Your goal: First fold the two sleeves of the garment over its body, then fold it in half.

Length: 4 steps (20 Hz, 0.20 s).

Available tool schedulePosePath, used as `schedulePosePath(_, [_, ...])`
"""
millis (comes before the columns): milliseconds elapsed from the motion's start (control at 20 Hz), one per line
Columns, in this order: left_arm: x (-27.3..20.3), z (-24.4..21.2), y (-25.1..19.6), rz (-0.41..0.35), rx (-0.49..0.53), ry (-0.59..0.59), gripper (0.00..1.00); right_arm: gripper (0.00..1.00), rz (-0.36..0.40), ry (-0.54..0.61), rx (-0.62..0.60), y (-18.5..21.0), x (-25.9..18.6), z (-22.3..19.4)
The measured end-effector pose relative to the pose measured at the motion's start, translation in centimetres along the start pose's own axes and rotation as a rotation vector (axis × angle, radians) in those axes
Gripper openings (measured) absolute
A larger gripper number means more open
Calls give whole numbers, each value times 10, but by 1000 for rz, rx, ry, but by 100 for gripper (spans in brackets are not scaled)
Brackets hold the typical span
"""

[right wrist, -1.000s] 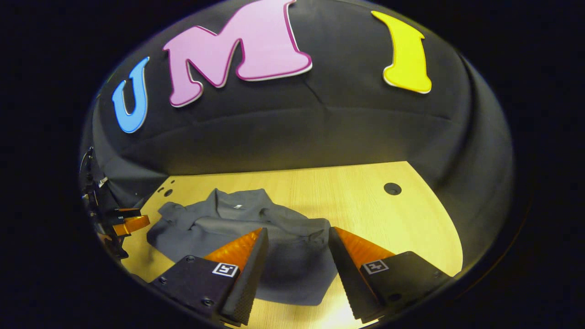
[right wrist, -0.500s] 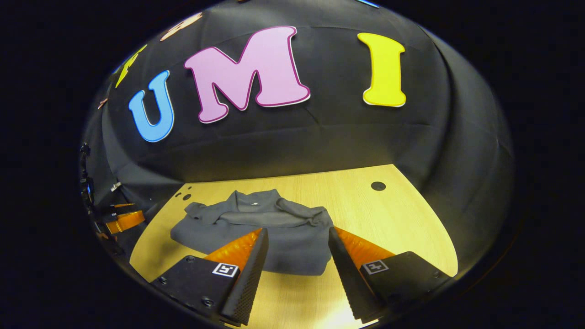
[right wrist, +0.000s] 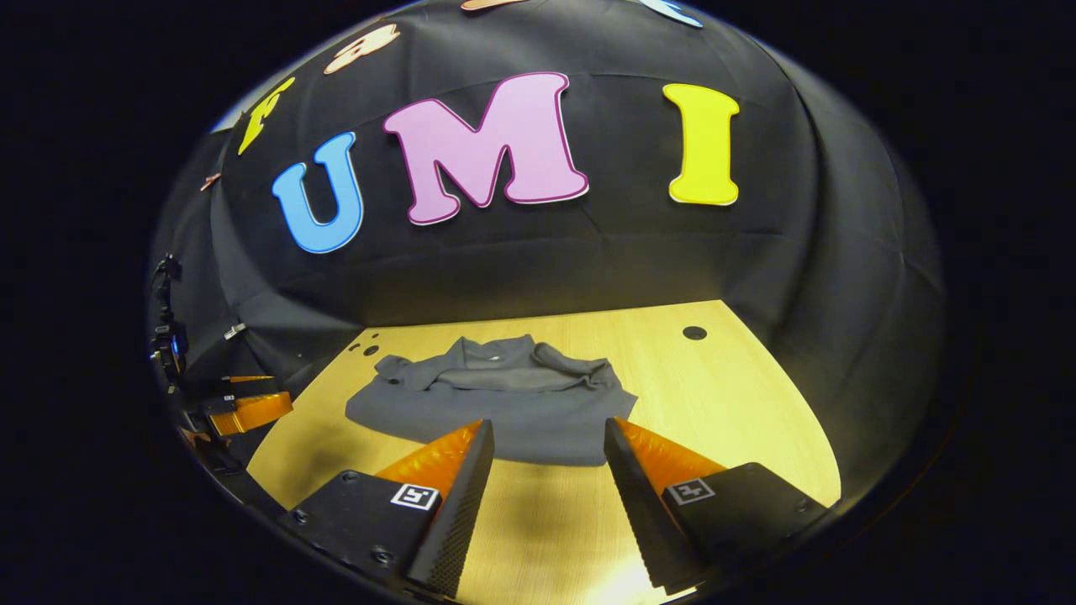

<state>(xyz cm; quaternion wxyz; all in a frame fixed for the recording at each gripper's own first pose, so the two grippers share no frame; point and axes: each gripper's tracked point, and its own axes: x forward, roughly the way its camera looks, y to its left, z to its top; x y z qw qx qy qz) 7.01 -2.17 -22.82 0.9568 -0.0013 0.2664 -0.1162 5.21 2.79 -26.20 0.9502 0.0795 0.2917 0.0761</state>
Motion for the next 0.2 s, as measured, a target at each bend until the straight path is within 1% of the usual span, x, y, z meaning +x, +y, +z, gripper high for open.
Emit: schedulePosePath(200, [-12, -18, -4, 5, -40, 24, 89, 82, 7, 32, 24, 11, -12, -25])
